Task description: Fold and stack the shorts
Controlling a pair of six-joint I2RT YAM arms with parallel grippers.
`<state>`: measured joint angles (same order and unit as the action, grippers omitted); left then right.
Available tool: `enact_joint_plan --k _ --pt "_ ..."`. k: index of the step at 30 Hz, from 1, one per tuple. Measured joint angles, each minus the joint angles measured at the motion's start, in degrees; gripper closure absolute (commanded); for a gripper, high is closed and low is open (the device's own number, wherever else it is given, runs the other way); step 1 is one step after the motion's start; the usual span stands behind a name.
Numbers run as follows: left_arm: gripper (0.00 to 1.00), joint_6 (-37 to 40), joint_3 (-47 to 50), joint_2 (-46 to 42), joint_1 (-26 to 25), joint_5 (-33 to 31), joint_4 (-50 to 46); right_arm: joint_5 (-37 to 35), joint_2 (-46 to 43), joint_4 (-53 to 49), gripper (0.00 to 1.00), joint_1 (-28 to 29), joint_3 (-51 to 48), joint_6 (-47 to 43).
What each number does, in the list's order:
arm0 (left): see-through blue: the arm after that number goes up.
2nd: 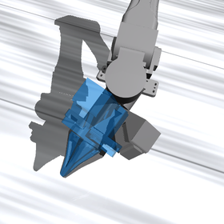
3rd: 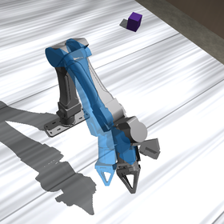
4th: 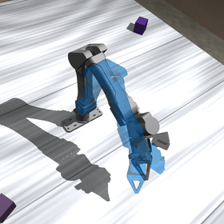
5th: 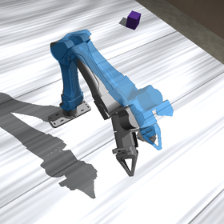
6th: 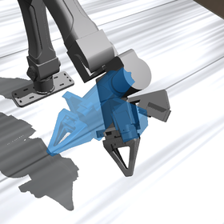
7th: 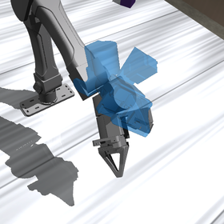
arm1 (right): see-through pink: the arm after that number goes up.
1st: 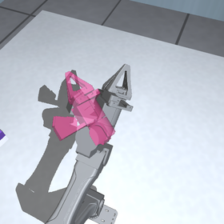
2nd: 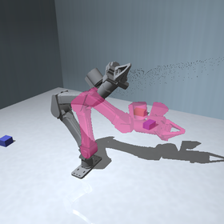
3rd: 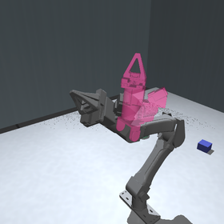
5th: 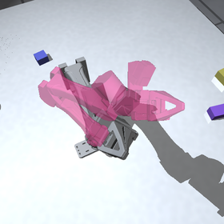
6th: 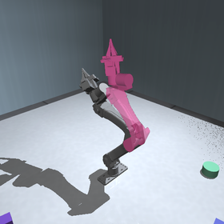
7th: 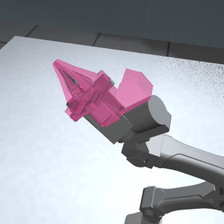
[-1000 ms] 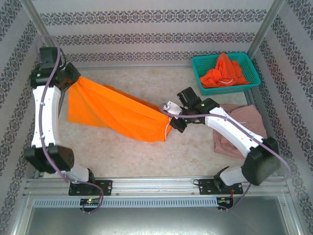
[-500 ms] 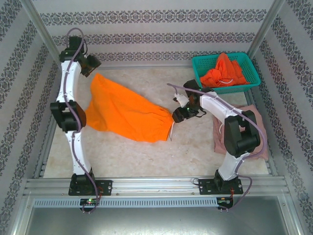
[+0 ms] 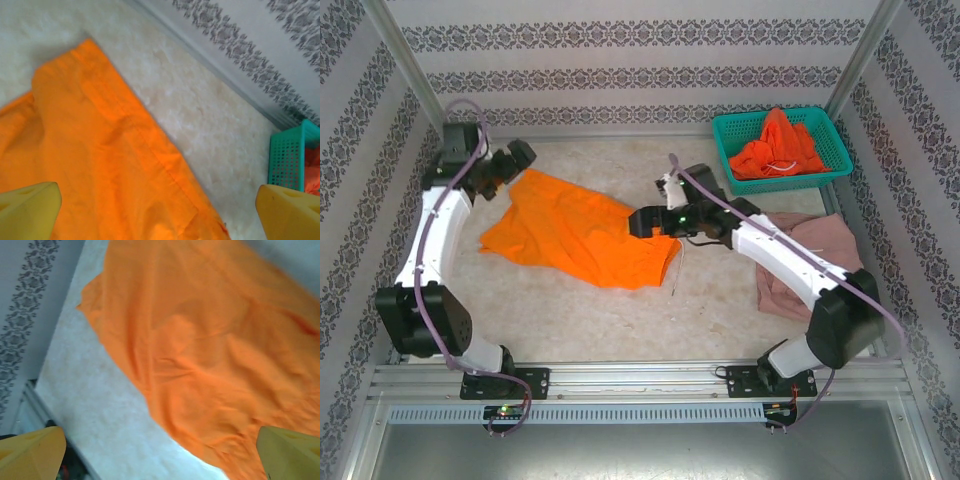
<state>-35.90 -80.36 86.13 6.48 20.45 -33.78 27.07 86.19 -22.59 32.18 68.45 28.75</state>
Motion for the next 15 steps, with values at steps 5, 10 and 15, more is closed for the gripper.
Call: enact_joint_plan --k 5,10,15 --pt "0.00 -1.84 14.21 7.61 0.00 1.49 10.34 0.90 8.04 5.42 0.03 3.08 -2.03 6.32" --pt "0.00 -3.41 19.45 14.05 0.00 1.92 17.05 0.85 14.82 5.70 0.03 1.75 -3.08 7.82" --pt "0.00 -4.74 23.82 13.75 0.39 0.72 23.39 0.50 19.96 2.10 0.03 -2.56 -0.76 4.57"
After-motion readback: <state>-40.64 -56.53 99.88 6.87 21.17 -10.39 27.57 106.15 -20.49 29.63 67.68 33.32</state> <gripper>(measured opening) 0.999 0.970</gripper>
